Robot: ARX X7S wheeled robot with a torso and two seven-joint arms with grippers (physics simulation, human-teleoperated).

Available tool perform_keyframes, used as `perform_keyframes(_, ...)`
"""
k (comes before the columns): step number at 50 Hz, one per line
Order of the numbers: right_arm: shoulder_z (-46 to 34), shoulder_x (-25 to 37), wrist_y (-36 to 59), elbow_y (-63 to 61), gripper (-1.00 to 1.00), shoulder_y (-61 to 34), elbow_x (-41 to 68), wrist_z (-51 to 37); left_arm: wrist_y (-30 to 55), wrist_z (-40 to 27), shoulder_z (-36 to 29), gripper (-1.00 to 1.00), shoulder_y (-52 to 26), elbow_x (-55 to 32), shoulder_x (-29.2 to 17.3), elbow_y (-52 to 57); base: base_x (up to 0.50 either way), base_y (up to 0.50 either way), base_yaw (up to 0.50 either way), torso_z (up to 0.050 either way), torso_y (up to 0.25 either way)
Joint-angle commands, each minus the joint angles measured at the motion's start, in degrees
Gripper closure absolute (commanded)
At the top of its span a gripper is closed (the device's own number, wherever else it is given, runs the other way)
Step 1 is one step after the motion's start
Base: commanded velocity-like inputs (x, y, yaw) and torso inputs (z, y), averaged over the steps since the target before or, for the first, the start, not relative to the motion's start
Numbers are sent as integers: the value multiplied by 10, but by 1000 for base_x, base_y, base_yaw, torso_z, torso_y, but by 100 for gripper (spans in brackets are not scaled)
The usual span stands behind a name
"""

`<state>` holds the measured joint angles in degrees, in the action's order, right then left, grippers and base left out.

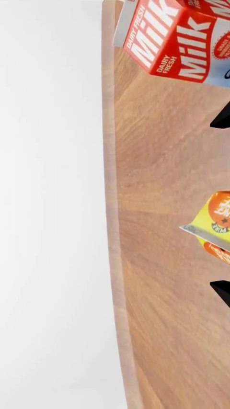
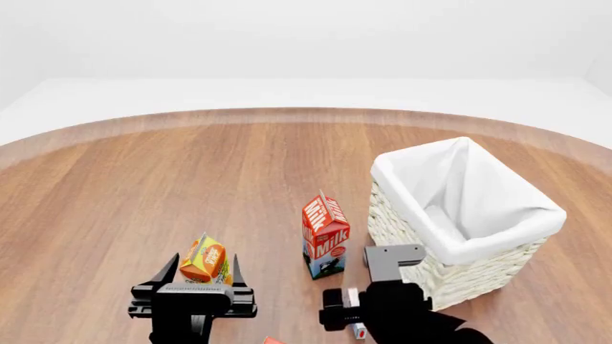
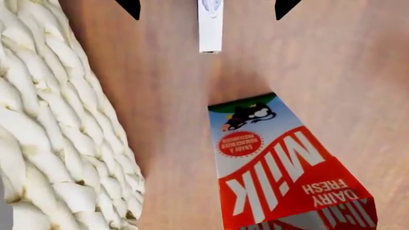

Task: Pick up the cream cheese box and the butter, and put them in the basket.

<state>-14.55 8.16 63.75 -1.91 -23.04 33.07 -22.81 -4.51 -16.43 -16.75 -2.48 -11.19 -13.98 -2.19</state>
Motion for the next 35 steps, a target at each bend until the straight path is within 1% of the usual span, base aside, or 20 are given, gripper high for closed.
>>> perform_keyframes(1,-11,0,-16,25,-100,0,-4,5,-1,-2,-3,-100,-2,-2,-1,-2,0,0,0,0,0)
perform_keyframes(11,-19,0,-18,36,-100,-1,-3,5,1,-4,-5,-100,-2,-3,-4,0,0,0,0,0,0)
perform_keyframes(27,-11,-5,-3,47,-100,-9,15,-1,-5,-6,-9,-100,-4,-5,-5,-6,0,0,0,0,0)
perform_keyframes(35,-12,-10,-7,73,-100,-12,17,-1,-4,-8,-10,-100,-4,-6,-6,-5,0,0,0,0,0)
